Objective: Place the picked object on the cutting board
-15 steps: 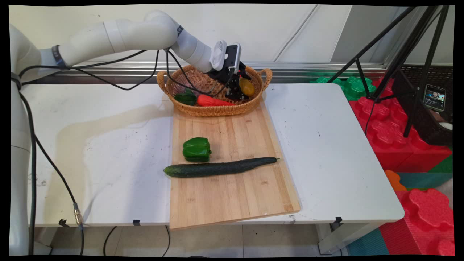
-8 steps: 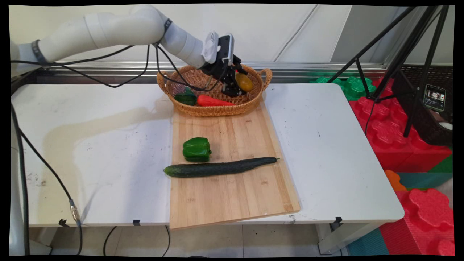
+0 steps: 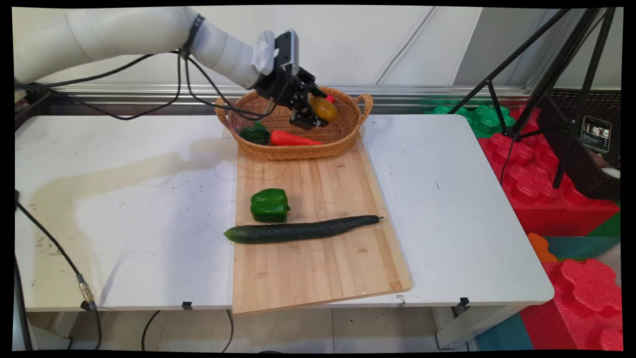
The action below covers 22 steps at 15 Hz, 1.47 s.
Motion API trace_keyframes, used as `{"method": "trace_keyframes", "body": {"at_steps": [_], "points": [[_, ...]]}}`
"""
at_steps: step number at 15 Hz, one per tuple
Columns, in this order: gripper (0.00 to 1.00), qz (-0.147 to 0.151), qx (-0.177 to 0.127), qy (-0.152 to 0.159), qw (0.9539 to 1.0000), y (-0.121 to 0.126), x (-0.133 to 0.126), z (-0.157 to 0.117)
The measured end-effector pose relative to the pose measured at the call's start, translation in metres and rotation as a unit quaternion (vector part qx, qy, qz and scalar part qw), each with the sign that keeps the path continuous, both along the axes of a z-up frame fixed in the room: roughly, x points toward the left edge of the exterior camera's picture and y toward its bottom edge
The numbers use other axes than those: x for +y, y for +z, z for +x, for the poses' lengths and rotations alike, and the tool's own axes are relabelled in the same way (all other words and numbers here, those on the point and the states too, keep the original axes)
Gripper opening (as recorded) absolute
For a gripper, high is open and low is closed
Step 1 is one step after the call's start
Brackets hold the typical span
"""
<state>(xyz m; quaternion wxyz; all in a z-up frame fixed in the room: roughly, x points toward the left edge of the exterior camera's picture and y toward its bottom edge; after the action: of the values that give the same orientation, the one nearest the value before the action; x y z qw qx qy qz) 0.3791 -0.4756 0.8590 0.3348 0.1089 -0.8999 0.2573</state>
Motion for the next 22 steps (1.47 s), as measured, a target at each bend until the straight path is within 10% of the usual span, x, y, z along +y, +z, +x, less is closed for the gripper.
{"method": "trace_keyframes", "body": {"at_steps": [22], "points": [[0.0,0.121,0.086,0.034,0.9883,0.012,0.123,0.02]]}}
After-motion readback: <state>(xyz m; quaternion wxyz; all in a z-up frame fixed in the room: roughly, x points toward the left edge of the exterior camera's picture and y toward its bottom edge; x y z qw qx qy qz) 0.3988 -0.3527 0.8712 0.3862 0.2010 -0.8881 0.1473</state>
